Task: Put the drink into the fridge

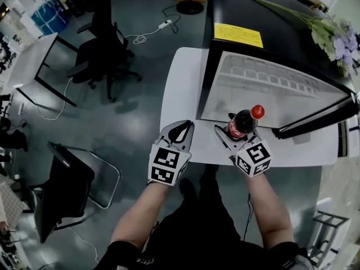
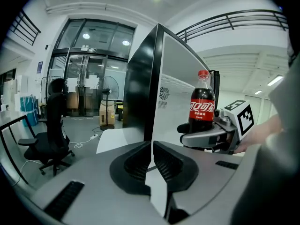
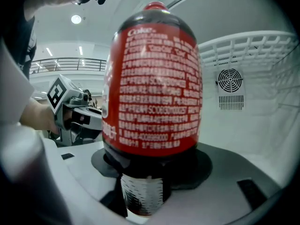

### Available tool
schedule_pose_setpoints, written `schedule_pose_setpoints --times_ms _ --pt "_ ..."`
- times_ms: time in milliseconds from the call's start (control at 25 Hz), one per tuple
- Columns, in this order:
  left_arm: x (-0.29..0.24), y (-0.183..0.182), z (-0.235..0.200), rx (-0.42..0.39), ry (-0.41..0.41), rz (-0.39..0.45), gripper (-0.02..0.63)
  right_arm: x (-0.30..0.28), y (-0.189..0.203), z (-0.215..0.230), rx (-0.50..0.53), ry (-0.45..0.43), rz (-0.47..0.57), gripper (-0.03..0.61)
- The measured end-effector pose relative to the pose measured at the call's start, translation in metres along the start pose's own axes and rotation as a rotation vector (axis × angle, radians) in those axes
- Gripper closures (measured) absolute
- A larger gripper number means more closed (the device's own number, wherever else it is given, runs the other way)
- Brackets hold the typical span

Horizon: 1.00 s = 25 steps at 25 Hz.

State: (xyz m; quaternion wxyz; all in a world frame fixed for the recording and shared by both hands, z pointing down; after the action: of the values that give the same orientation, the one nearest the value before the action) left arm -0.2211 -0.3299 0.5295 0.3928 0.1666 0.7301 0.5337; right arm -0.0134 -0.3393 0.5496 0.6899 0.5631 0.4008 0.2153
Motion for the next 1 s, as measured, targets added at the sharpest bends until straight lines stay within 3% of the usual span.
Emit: schedule_pose_setpoints --times_ms 520,1000 --pt "-0.029 0.013 -0.016 -0.01 -0.007 -0.021 0.584 -0.036 0.01 0.03 0.037 0.053 0.002 0.313" --pt "-0.056 0.014 -0.005 -0.015 0.019 -0.018 0.584 -0.074 0.024 0.063 0.064 0.085 -0.021 0.313"
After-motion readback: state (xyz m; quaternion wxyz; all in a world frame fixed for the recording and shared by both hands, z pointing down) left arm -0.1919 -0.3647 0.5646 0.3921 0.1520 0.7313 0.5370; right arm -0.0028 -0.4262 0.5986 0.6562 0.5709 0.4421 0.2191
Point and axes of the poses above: the fingertips, and each gripper's own axes: x backward along the fingers, z to its right, y out of its underside, the point moved 9 cm from there along x, backward along the fingers, and after that the axes turned 5 degrees about y, right-handed, at the moved point
